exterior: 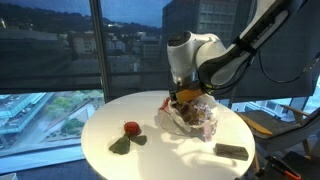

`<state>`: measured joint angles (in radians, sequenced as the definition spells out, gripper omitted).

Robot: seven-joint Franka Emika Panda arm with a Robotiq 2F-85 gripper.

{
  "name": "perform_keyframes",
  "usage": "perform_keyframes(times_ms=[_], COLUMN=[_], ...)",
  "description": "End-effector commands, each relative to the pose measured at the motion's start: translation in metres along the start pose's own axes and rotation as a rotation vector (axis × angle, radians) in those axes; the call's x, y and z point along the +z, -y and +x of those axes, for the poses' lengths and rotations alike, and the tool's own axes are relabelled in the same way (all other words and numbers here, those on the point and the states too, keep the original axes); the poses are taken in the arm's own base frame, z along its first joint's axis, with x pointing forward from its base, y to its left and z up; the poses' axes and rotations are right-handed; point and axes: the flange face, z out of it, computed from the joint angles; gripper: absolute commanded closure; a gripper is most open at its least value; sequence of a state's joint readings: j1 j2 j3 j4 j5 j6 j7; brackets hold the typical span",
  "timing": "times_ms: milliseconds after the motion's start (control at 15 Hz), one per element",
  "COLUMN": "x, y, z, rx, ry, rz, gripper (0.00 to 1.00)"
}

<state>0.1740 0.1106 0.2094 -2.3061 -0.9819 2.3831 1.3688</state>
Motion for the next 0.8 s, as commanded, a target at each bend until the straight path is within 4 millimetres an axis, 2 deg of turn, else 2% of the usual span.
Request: perform_keyframes(times_ms=[0,200,400,733], x=[-0.042,-0.07,-0.086,-0.071], y=[-0.011,0.008,0.037,0.081], z=[-0.01,-0.017,-0.014,0.014], rx=[-0.033,-0.137,-0.206,-0.203], ry=[-0.002,-0.029,-0.031,0.006], rz=[0.128,0.271,0.384,0.624], gripper=[0.0,0.0,0.0,0.0])
